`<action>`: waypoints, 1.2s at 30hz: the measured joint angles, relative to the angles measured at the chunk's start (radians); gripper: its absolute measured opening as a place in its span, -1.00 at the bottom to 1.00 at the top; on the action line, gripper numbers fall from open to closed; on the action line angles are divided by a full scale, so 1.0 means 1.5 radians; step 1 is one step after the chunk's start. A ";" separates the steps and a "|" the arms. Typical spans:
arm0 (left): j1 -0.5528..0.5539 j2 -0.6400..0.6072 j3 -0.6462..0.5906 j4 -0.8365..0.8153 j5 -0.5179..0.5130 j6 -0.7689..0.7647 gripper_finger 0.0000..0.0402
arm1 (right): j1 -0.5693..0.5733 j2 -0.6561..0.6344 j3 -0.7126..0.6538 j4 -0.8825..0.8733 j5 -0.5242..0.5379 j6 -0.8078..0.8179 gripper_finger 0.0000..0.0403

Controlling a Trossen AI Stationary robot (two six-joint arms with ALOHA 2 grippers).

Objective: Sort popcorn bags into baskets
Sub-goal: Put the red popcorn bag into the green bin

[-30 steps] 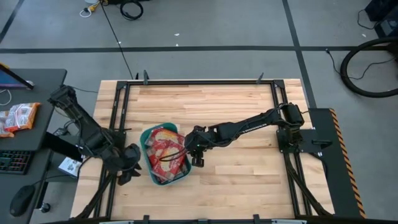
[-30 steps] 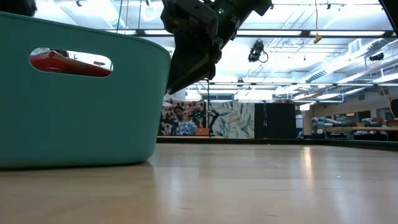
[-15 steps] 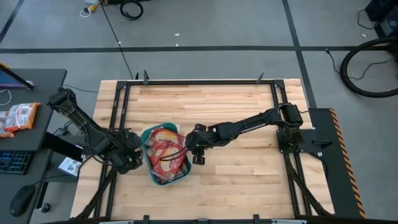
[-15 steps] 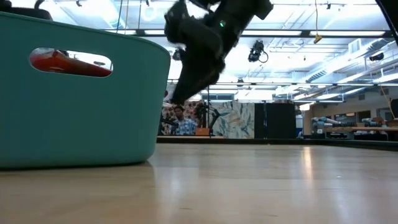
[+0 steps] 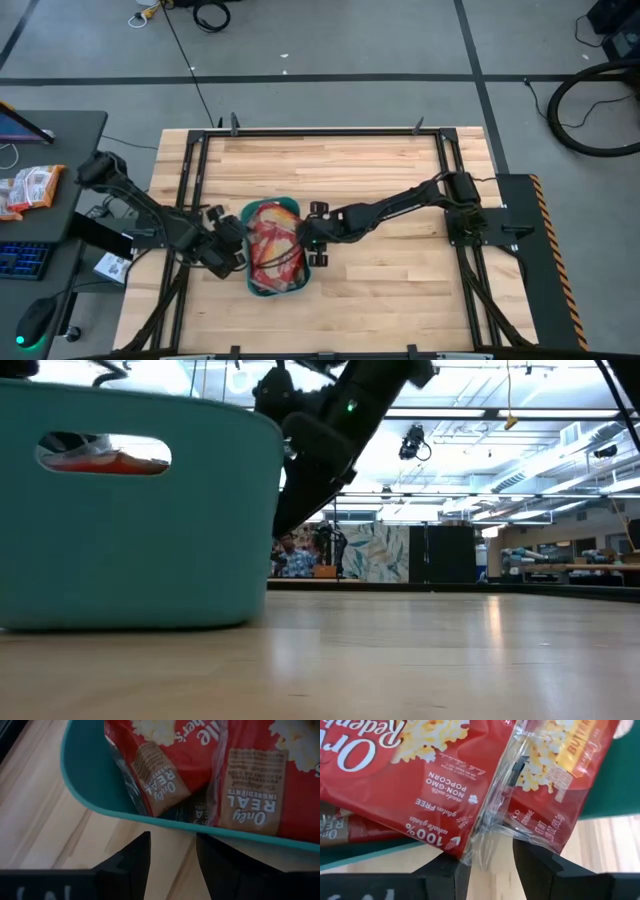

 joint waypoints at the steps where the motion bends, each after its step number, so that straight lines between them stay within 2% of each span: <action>1: 0.008 0.005 0.000 0.019 -0.001 0.016 -0.18 | 0.005 0.000 0.008 -0.019 0.005 0.006 -0.26; 5: 0.034 0.021 0.000 0.097 0.003 0.094 -0.18 | 0.024 0.000 0.047 -0.094 0.028 0.028 -0.26; 9: 0.060 0.029 -0.001 0.142 0.021 0.142 -0.18 | 0.038 0.000 0.067 -0.117 0.015 0.036 -0.26; 15: 0.074 0.031 0.000 0.160 0.027 0.142 -0.18 | 0.037 -0.001 0.070 -0.198 -0.021 0.106 -0.26; 19: 0.075 0.031 0.000 0.165 0.026 0.142 -0.18 | 0.037 -0.004 0.073 -0.267 0.020 0.121 -0.26; 24: 0.075 0.031 0.000 0.172 0.032 0.147 -0.18 | 0.031 -0.004 0.073 -0.315 0.010 0.143 -0.26; 32: 0.075 0.031 0.001 0.172 0.040 0.150 -0.18 | 0.040 -0.004 0.114 -0.316 0.020 0.130 -0.26; 36: 0.074 0.031 0.001 0.169 0.041 0.150 -0.18 | 0.041 -0.004 0.129 -0.246 -0.012 0.093 -0.26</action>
